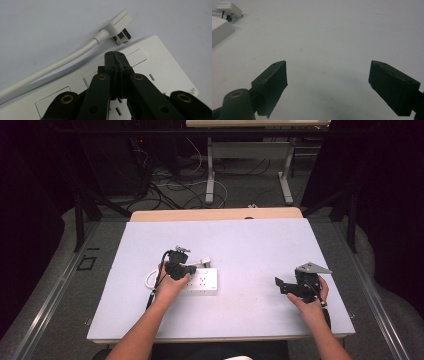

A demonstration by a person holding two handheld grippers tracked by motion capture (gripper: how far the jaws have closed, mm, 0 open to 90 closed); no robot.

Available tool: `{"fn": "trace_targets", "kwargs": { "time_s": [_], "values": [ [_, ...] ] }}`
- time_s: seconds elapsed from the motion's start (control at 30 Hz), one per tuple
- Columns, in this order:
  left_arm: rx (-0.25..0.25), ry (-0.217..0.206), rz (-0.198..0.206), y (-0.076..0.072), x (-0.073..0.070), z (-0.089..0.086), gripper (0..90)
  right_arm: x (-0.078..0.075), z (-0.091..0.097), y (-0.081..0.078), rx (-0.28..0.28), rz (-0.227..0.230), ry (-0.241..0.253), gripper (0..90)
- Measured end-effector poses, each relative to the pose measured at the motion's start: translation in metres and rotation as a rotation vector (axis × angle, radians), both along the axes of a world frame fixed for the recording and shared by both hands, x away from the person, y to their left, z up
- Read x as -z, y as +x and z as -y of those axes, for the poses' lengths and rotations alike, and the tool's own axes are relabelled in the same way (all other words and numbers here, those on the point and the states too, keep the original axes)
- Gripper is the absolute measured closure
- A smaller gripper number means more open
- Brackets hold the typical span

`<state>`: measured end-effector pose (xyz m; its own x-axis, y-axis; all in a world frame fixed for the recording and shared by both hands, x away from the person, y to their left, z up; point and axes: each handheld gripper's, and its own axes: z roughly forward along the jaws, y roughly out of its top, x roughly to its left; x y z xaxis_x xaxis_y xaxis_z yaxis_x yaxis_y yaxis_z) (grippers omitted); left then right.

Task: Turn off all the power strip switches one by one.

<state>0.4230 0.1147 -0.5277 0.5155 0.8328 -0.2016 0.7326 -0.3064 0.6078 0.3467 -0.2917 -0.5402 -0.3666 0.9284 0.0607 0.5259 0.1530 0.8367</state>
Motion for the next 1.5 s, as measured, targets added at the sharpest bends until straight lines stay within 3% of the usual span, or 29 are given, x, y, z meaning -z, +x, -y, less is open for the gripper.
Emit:
{"fn": "trace_targets", "kwargs": {
  "time_s": [0.83,1.17,1.5],
  "values": [
    [0.001,0.016,0.013,0.000,0.000,0.002,90.0,0.001,0.002,0.001,-0.004,-0.004,-0.010,14.5],
    [0.006,0.021,0.014,-0.002,-0.001,0.004,90.0,0.001,0.001,0.001,0.019,-0.009,-0.011,9.6],
    [0.040,0.021,0.035,-0.005,-0.005,0.011,90.0,0.001,0.000,0.002,0.009,-0.009,-0.023,6.2]
  ]
}}
